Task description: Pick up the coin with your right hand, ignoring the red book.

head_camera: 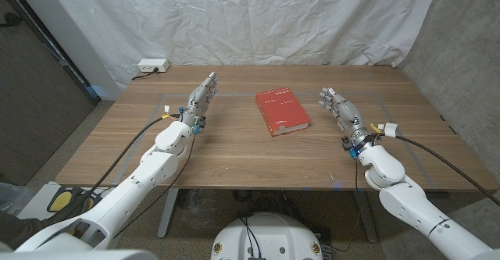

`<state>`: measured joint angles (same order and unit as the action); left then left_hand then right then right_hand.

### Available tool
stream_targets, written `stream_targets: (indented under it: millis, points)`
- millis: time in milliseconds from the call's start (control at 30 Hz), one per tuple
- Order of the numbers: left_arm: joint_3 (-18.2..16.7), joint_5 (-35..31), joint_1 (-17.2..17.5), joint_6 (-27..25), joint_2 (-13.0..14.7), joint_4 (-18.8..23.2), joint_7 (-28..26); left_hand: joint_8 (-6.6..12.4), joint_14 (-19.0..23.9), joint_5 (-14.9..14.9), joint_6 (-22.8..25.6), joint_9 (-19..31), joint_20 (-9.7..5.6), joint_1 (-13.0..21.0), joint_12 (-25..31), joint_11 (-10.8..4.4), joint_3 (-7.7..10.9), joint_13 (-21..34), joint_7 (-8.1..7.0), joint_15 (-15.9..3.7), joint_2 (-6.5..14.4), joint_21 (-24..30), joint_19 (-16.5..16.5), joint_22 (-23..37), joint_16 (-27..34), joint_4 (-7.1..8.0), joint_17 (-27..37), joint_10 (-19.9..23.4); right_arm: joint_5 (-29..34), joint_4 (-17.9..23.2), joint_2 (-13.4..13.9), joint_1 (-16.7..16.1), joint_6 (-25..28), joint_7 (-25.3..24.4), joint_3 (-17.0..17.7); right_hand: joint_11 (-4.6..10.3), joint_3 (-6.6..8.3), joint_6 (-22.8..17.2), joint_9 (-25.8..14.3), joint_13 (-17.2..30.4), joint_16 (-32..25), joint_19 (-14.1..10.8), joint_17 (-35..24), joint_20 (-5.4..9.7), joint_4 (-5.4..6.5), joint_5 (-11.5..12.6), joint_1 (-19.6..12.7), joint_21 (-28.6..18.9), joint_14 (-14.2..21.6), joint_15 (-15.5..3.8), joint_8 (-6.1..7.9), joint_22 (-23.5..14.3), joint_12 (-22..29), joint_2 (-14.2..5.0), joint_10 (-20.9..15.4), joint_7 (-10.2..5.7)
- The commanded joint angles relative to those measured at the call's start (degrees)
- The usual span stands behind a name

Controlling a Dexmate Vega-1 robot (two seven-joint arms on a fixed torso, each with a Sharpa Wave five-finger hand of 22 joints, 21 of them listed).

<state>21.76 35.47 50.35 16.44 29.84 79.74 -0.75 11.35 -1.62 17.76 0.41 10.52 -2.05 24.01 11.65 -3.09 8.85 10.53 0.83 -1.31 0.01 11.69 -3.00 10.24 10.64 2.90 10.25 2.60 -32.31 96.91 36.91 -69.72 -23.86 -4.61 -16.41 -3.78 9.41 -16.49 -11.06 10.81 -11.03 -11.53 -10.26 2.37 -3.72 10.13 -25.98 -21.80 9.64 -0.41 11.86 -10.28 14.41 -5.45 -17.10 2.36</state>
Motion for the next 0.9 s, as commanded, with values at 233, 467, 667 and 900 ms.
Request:
stream_targets:
  millis: [233,467,667,900]
  points:
    - [0.17,-0.22,-0.14,-0.92,-0.79,0.56,-1.90,0.00,-0.32,-0.14,-0.02,0.16,-3.53,0.71,-0.05,0.60,0.17,0.20,0.16,0.15,0.04,-0.01,-0.63,0.29,-0.09,-0.39,0.18,-0.20,0.32,1.33,0.38,-2.14,-1.43,0.20,0.57,-0.13,-0.34,-0.73,-0.22,0.07,-0.18,-0.66,-0.40,2.14,-0.07,-0.09,0.34,0.36,0.68,0.04,0.10,-0.10,-0.18,0.67,-0.64,0.23]
    - [0.16,-0.31,0.07,-1.22,0.02,1.02,-1.32,-0.15,-1.03,-0.33,-0.40,0.18,-3.67,0.90,-0.46,1.33,0.09,0.21,0.63,0.63,0.11,-0.08,-0.89,0.30,-0.26,-0.50,0.20,-1.36,0.60,2.10,0.30,-2.88,-2.45,0.65,0.44,-0.01,-0.43,-0.78,-0.22,0.07,-0.17,-0.78,-0.38,2.13,-0.14,-0.09,0.38,0.44,0.76,-0.05,0.09,-0.10,-0.18,0.84,-0.76,0.20]
    - [0.20,0.15,-0.13,-1.15,0.38,0.51,0.15,0.03,-0.68,-0.47,0.02,0.19,-3.72,1.00,-0.05,1.39,0.02,0.22,0.75,0.69,0.15,0.03,-0.67,0.30,-0.04,-0.56,0.21,-0.42,1.30,2.68,0.28,-3.31,-2.65,0.40,0.28,-0.15,-0.42,-0.84,-0.23,0.07,-0.23,-1.05,-0.36,2.10,-0.20,-0.06,0.35,0.46,1.04,-0.02,0.09,-0.10,-0.17,0.82,-0.92,0.24]
    - [-0.03,0.41,-0.04,0.10,0.24,-0.18,0.98,0.25,-0.14,-0.67,0.66,0.20,-3.75,1.05,0.22,1.29,-0.04,0.23,1.01,0.61,0.27,0.17,-0.32,0.31,0.18,-0.56,0.23,0.30,1.68,3.36,0.19,-3.87,-2.87,0.21,0.14,-0.06,-0.34,-1.04,-0.23,0.08,-0.52,-1.67,-0.41,2.24,-0.22,-0.01,0.34,0.43,1.91,-0.24,0.12,-0.12,-0.12,0.60,-1.27,0.19]
